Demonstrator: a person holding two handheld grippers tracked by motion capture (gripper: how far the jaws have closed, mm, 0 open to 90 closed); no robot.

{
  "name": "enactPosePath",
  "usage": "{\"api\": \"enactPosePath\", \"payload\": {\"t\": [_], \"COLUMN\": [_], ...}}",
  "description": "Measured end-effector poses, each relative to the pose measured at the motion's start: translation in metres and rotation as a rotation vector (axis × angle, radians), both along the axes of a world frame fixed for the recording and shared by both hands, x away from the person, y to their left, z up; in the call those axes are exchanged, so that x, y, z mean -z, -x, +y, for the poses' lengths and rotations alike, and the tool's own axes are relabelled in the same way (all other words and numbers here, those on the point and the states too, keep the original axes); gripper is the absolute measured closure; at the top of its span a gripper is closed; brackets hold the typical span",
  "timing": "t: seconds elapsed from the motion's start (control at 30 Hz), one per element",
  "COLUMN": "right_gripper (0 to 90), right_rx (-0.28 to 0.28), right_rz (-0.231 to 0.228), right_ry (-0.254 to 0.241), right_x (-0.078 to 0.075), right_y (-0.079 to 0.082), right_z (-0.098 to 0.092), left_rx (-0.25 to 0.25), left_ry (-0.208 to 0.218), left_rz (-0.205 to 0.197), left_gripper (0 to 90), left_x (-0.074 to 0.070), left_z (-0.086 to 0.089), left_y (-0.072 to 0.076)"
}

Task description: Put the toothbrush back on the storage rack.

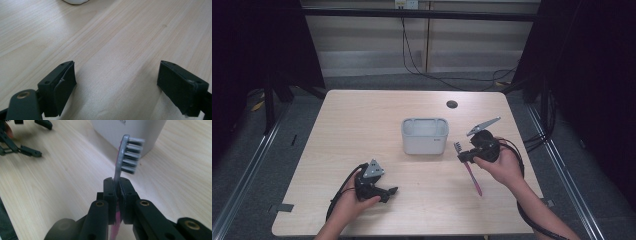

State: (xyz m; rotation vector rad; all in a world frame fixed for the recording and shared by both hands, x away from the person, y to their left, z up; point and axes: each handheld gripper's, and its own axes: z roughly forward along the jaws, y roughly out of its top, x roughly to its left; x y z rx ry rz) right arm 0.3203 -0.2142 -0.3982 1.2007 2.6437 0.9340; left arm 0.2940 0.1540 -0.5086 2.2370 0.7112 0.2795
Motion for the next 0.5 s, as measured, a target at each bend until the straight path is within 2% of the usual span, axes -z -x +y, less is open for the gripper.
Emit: {"api": "enactPosePath", "payload": {"t": [0.23,0.5], "right_gripper": [85.0,85.0], "right_rx": [0.029,0.044], "right_rz": [-0.071,-0.135], "right_ry": [-0.077,-0.127], "right_x": [-0.012,-0.024], "right_y": [-0.001,-0.002], "right_z": [-0.005,-0.006], "left_rx": [0.0,0.0], "left_ry": [0.0,-0.001], "left_rz": [0.0,0.0], "left_gripper": [14.7,14.7], "left_x": [0.0,0.0], "left_z": [0.0,0.0], "left_y": [0.0,0.0]}}
